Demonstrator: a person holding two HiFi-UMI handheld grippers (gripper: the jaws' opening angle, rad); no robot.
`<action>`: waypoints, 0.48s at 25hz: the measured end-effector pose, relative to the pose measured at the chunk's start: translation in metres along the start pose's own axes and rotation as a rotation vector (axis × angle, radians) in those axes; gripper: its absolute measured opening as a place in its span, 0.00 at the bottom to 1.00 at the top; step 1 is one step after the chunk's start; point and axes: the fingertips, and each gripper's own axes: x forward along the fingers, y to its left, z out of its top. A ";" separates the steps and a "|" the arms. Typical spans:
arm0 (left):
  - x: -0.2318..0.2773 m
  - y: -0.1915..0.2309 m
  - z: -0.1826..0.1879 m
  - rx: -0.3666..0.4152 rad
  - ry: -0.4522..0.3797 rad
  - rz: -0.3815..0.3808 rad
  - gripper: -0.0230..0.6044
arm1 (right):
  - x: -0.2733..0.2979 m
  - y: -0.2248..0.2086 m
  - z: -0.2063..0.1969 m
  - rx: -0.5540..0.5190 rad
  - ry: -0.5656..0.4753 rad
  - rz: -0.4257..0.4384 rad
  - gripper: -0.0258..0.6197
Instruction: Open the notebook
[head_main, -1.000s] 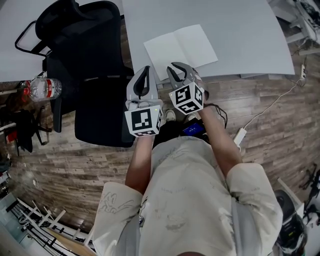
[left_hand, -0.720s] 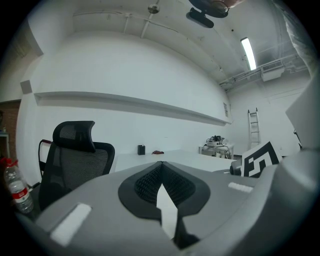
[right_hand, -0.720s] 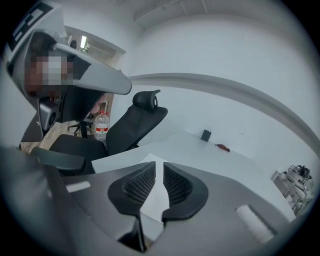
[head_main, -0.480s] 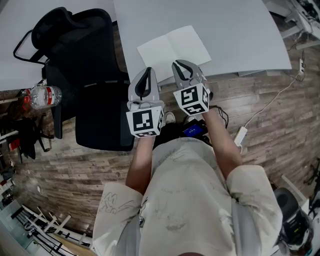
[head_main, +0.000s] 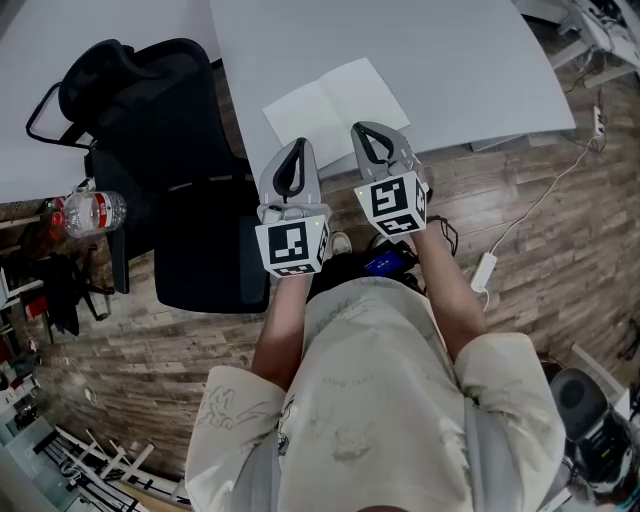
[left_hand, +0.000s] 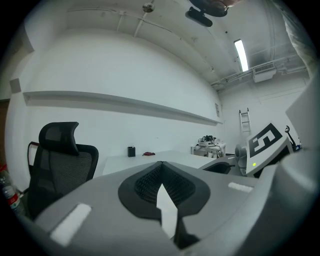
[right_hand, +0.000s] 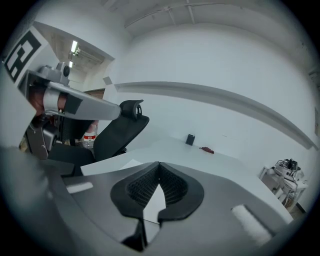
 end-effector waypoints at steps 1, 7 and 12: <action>0.002 -0.005 0.001 0.002 0.000 -0.004 0.06 | -0.004 -0.006 0.000 0.002 -0.005 -0.005 0.05; 0.014 -0.023 0.007 0.012 0.000 -0.023 0.06 | -0.021 -0.033 0.010 0.014 -0.044 -0.029 0.05; 0.018 -0.043 0.015 0.020 -0.007 -0.055 0.06 | -0.044 -0.053 0.022 0.018 -0.075 -0.065 0.05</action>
